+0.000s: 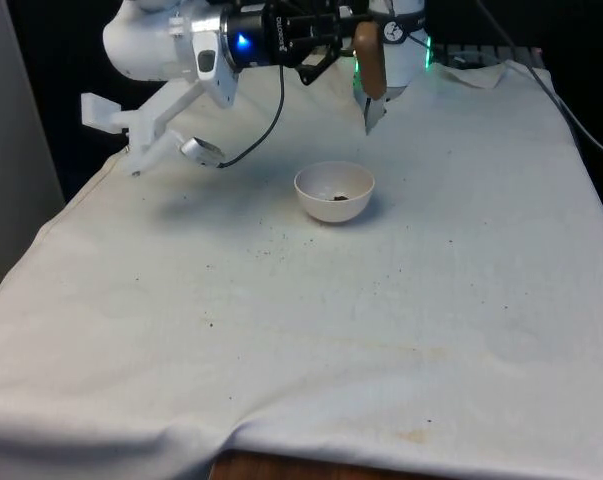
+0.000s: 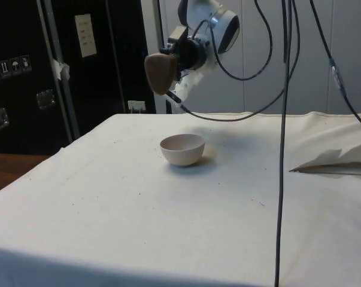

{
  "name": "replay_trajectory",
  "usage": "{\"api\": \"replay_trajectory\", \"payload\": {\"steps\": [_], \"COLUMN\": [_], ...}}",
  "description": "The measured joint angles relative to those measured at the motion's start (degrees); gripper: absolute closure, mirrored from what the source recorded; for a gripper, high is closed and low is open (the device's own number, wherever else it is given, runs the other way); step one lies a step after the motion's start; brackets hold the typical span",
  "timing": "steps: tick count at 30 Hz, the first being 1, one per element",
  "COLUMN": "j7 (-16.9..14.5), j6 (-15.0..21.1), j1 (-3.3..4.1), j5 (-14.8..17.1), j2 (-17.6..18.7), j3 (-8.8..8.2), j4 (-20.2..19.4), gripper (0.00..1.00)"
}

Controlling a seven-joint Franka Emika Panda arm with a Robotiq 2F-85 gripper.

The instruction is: Pour the coffee beans from the cup into the bowl.

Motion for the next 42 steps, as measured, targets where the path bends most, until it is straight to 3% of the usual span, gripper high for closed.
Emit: {"api": "replay_trajectory", "payload": {"steps": [16, 18, 24, 39, 42], "j7": [1.4, 1.4, 2.3, 3.7, 3.7], "j6": [5.8, 5.8, 8.8, 14.2, 15.0], "j1": [2.75, 2.75, 4.01, 5.79, 5.84], "j5": [-0.7, -0.7, -1.0, -2.8, -3.2], "j2": [-1.3, -1.3, -1.8, -3.2, -3.5], "j3": [0.29, 0.29, 0.69, 2.01, 2.41], "j4": [1.0, 1.0, 1.8, 3.0, 3.0], "gripper": [1.0, 1.0, 1.0, 1.0, 1.0]}}
